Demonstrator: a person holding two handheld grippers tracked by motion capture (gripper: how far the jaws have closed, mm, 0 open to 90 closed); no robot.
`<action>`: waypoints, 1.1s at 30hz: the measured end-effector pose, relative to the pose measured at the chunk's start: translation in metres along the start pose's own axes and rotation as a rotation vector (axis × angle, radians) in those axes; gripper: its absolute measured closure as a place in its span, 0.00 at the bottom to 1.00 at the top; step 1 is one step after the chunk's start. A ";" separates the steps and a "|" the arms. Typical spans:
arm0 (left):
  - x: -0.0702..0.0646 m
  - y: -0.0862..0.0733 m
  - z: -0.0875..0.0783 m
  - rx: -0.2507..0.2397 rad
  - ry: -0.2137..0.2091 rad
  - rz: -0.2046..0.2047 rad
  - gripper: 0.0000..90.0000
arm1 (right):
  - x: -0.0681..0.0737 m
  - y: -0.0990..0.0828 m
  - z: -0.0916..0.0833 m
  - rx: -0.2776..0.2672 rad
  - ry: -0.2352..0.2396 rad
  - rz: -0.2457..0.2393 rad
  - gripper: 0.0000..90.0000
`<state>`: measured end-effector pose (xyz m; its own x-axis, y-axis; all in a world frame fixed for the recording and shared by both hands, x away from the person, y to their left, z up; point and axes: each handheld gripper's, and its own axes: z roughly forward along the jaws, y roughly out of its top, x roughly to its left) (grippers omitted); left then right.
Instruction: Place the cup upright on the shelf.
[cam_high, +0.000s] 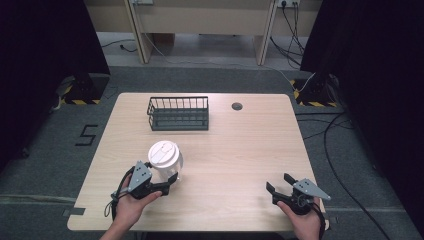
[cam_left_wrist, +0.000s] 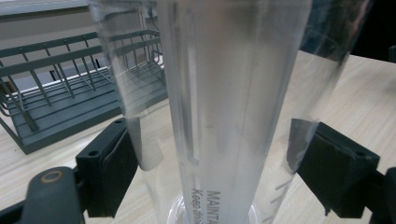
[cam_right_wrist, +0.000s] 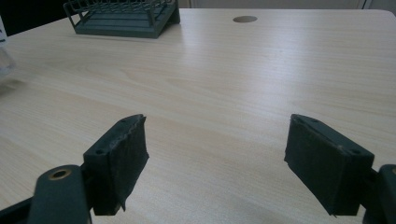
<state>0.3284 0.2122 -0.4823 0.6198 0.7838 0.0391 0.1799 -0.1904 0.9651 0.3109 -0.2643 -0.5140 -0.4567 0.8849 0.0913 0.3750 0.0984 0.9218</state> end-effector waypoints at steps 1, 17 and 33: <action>0.000 0.001 0.001 -0.001 -0.001 -0.002 0.19 | 0.000 0.000 0.000 0.000 0.000 0.000 0.24; 0.008 0.015 0.009 0.000 0.014 -0.034 0.19 | 0.000 0.000 0.000 0.004 0.002 0.003 0.24; 0.017 0.024 0.015 0.000 0.037 -0.039 0.19 | 0.001 0.000 0.000 0.004 0.004 0.007 0.24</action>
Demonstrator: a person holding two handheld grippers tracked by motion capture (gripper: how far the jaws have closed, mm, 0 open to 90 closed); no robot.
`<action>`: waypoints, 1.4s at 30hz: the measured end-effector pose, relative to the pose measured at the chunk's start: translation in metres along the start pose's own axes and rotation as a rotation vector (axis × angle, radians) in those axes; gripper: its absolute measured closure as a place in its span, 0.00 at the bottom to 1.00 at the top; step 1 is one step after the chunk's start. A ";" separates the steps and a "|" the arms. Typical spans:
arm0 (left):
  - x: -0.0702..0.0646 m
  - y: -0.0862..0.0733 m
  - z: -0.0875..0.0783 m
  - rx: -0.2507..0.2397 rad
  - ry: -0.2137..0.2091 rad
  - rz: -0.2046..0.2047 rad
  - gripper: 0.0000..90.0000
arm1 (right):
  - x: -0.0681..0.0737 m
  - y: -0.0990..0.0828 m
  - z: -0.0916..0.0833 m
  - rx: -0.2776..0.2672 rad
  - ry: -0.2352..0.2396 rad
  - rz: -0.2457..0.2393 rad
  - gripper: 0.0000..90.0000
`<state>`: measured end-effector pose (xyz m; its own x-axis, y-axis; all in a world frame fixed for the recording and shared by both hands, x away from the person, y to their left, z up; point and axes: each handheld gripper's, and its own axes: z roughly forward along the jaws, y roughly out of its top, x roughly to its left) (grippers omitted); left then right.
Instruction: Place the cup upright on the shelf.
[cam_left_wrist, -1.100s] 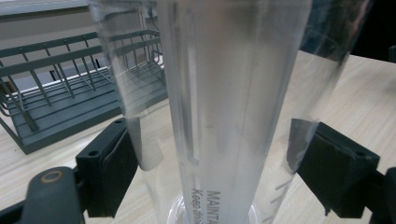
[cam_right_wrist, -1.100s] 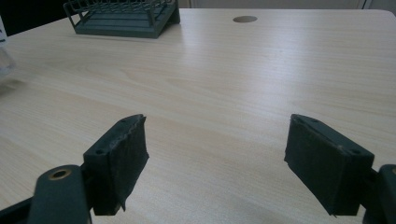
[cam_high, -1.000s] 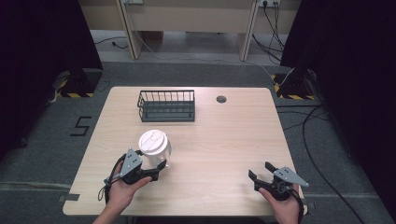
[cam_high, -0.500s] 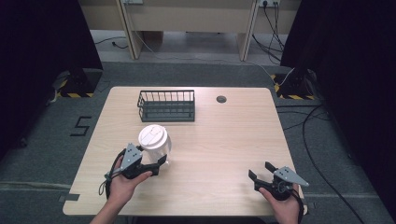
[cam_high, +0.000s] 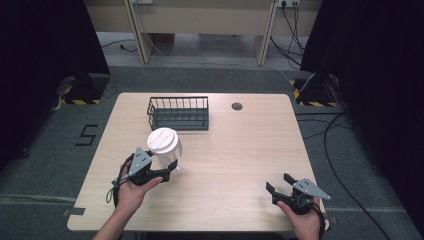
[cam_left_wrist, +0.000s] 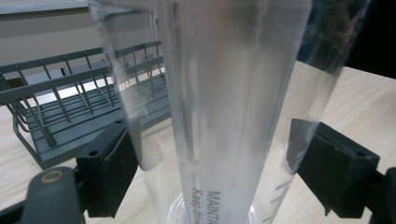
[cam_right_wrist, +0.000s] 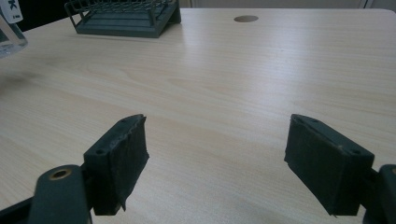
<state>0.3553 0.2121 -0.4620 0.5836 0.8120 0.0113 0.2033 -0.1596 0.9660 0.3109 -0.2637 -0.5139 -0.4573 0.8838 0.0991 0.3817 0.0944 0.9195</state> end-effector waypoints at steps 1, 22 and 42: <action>0.001 0.001 0.001 0.000 0.002 -0.001 0.19 | 0.000 0.000 0.000 0.000 0.000 0.000 0.24; 0.010 0.016 0.010 -0.003 0.024 0.014 0.19 | 0.000 0.000 0.000 -0.002 0.002 -0.004 0.24; 0.019 0.026 0.020 -0.005 0.036 0.023 0.19 | 0.000 0.000 0.000 -0.001 0.003 -0.004 0.24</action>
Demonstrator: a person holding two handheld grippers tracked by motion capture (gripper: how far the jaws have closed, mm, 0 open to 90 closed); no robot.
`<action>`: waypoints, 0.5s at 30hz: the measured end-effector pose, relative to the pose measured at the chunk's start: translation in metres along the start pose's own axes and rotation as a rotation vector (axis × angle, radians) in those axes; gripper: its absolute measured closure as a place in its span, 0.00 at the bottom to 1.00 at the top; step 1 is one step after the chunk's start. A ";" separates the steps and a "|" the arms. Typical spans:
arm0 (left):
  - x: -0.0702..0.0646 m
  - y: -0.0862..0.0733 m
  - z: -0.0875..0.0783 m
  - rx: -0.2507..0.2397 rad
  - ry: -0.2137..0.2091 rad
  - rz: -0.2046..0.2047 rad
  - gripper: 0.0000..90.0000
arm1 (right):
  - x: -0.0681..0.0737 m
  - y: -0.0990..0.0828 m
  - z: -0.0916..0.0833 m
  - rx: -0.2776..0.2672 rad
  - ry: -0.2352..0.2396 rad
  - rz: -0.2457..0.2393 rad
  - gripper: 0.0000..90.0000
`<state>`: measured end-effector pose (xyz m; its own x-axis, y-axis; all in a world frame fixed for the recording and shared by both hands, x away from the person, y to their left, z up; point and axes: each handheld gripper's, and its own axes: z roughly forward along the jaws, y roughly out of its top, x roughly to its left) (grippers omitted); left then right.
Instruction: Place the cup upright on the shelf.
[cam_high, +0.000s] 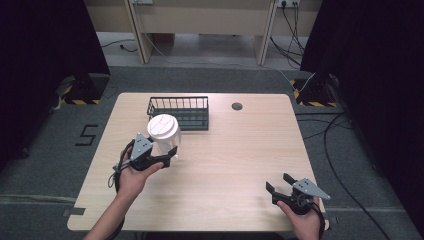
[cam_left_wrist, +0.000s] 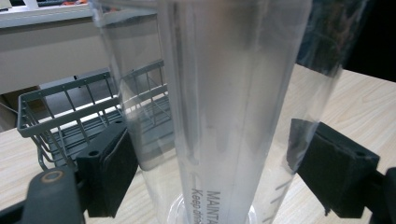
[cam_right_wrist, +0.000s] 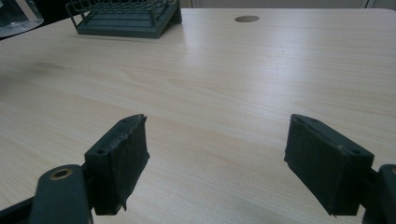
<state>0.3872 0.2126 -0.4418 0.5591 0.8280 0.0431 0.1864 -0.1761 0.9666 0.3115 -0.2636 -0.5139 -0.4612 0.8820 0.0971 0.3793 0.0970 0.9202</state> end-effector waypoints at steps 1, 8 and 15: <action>0.001 0.000 0.001 0.001 0.001 0.001 0.19 | 0.000 0.000 0.000 0.000 0.000 0.000 0.24; 0.004 0.004 0.004 -0.002 0.005 0.002 0.19 | 0.000 0.000 0.000 -0.001 0.000 -0.003 0.24; 0.006 0.008 0.006 -0.005 0.010 0.002 0.19 | 0.000 0.000 0.000 0.000 0.000 -0.002 0.24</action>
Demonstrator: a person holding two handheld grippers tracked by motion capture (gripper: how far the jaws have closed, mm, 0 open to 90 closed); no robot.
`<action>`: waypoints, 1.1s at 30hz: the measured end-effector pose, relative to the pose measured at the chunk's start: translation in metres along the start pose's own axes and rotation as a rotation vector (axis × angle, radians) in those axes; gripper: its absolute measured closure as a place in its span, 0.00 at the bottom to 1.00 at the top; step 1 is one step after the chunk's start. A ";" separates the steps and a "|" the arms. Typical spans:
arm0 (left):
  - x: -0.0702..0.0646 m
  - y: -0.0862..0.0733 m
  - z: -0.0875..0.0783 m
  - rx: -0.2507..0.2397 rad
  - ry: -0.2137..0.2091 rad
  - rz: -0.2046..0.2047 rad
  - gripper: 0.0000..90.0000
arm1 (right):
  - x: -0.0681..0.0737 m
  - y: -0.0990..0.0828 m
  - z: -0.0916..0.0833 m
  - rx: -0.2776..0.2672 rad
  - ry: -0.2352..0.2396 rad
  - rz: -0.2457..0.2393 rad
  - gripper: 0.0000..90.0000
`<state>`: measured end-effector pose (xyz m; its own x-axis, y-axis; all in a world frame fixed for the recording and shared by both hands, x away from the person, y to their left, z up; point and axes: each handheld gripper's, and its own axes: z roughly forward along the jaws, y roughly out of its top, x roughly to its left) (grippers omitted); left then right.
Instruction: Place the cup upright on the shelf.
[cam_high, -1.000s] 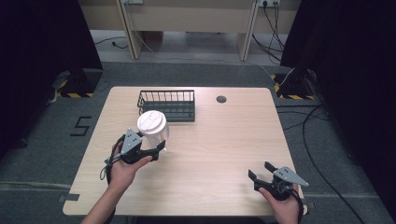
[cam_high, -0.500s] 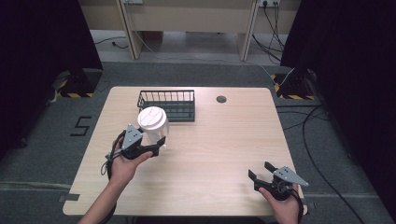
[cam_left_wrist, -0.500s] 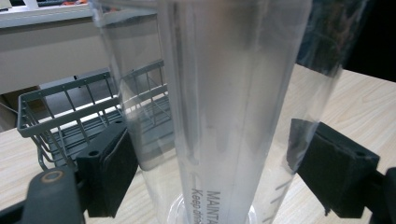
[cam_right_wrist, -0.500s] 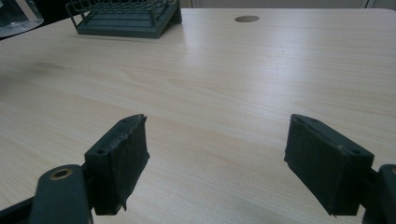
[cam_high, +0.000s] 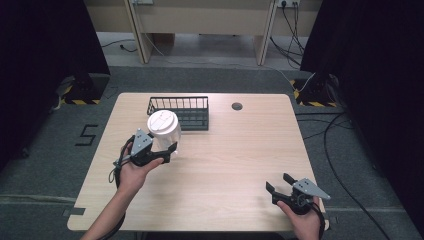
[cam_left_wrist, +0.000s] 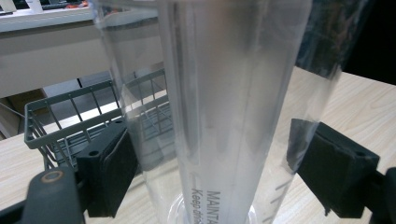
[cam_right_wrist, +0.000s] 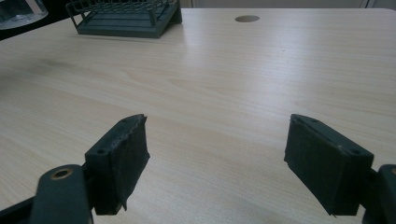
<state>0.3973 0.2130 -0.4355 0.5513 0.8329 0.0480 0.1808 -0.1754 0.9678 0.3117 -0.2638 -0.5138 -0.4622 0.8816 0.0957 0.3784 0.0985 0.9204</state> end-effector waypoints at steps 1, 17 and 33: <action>0.001 0.000 0.001 0.000 0.001 0.000 0.19 | 0.000 0.000 0.000 0.000 0.000 0.000 0.24; 0.004 0.007 0.008 -0.003 0.007 0.001 0.19 | 0.000 0.000 0.000 -0.001 0.002 0.002 0.24; 0.009 0.014 0.014 -0.007 0.015 0.003 0.19 | 0.000 0.000 0.000 -0.001 0.002 0.005 0.24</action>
<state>0.4161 0.2106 -0.4247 0.5396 0.8402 0.0549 0.1733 -0.1747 0.9692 0.3120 -0.2640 -0.5139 -0.4622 0.8810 0.1008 0.3798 0.0940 0.9203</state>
